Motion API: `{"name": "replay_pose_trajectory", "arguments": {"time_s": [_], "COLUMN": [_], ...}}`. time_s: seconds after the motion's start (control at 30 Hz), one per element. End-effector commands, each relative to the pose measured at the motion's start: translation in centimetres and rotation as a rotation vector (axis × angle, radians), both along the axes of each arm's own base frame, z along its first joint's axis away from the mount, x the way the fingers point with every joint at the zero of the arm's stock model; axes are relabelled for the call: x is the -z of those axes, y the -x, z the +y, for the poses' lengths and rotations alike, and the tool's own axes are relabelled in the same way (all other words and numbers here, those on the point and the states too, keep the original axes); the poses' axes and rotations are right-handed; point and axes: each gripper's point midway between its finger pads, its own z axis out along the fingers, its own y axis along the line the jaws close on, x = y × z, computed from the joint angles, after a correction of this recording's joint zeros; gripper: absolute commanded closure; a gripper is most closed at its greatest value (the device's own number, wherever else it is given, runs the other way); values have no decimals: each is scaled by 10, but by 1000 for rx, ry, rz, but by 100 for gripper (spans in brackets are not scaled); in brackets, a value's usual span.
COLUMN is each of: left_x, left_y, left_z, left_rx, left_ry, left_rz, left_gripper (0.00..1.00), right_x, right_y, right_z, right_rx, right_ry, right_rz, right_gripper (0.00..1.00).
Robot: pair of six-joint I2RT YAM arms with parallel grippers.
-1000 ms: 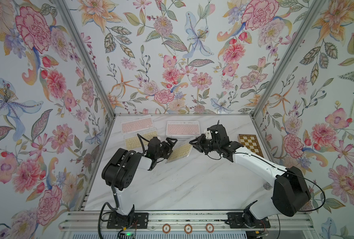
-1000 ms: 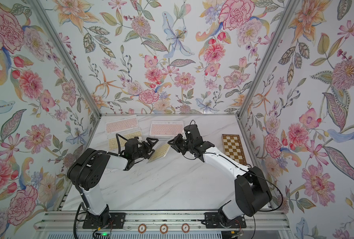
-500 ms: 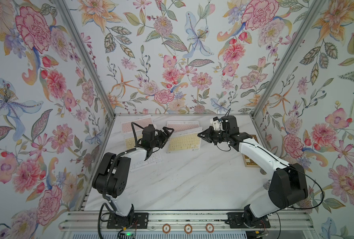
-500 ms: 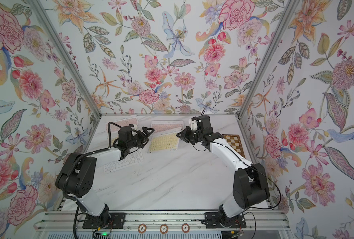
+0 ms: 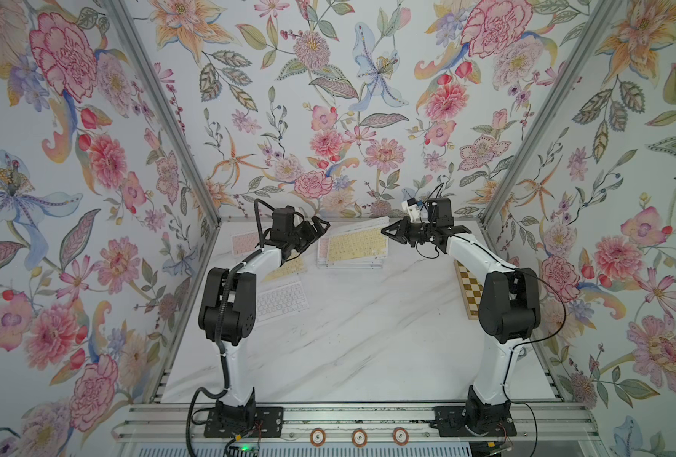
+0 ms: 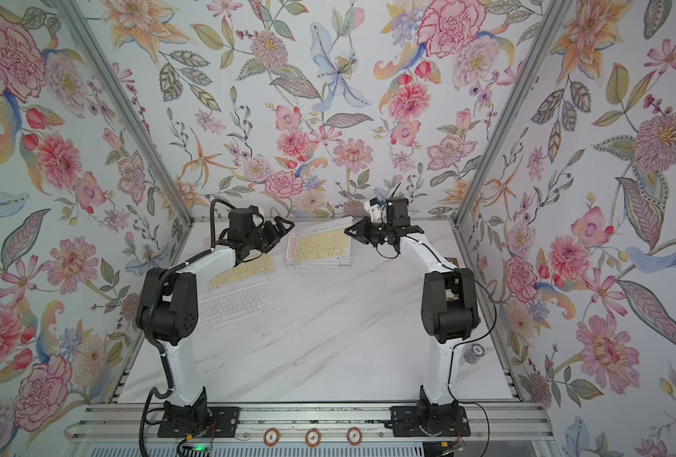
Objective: Stack the numeric keypads
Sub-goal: Place the numeric keypad at the numeric keypad.
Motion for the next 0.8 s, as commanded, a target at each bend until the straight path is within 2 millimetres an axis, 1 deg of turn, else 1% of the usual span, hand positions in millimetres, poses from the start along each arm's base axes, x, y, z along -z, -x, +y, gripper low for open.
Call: {"name": "replay_pose_trajectory", "arguments": {"time_s": [0.0, 0.1, 0.27, 0.47, 0.57, 0.77], "left_x": [13, 23, 41, 53, 60, 68], "left_y": [-14, -25, -37, -48, -50, -48], "left_z": [4, 7, 6, 5, 5, -1], "left_rx": [34, 25, 28, 20, 11, 8], "left_ry": [-28, 4, 35, 57, 71, 91], "left_rz": [10, 23, 52, 63, 73, 88], "left_gripper": [1, 1, 1, 1, 1, 1], "right_x": [-23, -16, -1, 16, 26, 44], "right_y": [-11, -22, -39, -52, -56, -63], "right_z": [9, 13, 13, 11, 12, 7], "right_rx": [-83, -95, -101, -106, -114, -110], "right_ry": [-70, -111, -169, -200, -211, -214], "right_rz": [-80, -66, -26, 7, 29, 56], "right_gripper": [100, 100, 100, 100, 98, 96]}}
